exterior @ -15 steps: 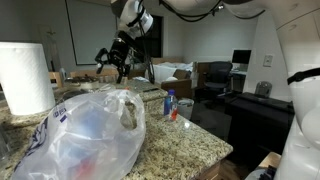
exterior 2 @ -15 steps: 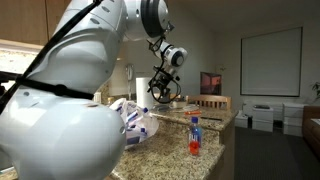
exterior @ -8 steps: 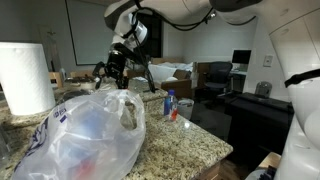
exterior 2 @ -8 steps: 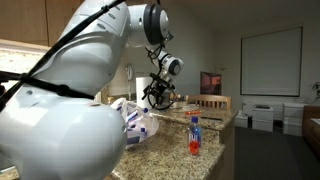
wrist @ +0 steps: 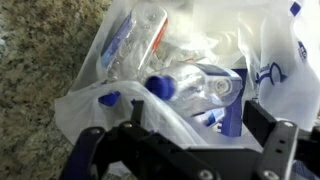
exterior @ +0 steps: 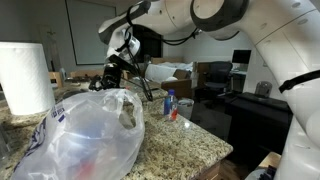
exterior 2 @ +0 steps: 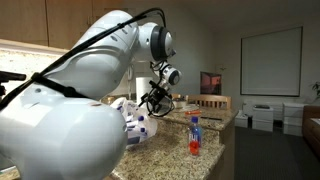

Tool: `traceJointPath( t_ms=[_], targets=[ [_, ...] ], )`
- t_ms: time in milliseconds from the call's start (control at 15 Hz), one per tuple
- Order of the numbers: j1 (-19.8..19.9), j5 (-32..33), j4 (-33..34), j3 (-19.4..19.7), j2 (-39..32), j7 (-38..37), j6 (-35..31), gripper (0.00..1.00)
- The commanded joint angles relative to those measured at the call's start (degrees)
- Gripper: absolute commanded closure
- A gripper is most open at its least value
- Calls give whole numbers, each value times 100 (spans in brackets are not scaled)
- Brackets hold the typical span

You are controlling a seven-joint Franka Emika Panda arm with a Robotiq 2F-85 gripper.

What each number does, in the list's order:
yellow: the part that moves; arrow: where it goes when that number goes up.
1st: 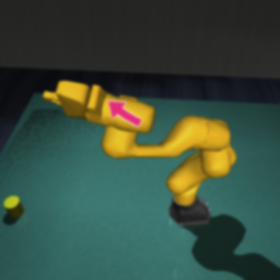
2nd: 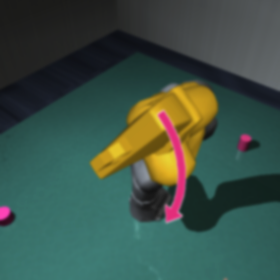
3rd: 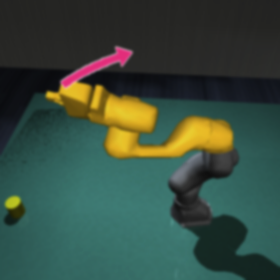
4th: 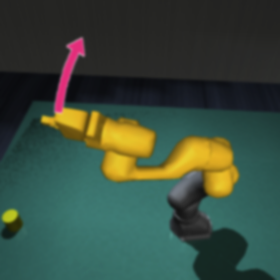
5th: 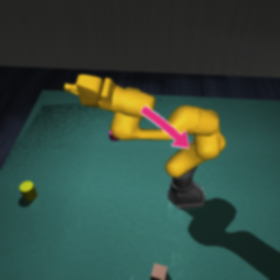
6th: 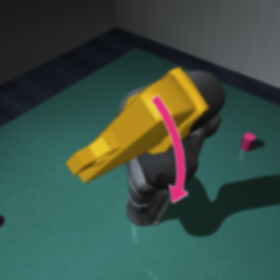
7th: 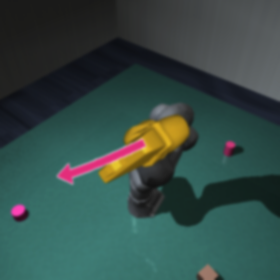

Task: Put the plastic bottles into the plastic bag

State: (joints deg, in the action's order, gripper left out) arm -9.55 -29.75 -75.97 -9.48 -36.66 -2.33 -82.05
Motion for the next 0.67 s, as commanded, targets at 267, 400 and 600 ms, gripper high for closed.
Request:
traceJointPath(
  t_ms=[267,400,600],
  targets=[
    [27,48,795,-79,-198,-252,832,9],
    [105,45,758,-13,12,-178,640,6],
    [294,59,520,189,466,-99,108,0]
  ],
)
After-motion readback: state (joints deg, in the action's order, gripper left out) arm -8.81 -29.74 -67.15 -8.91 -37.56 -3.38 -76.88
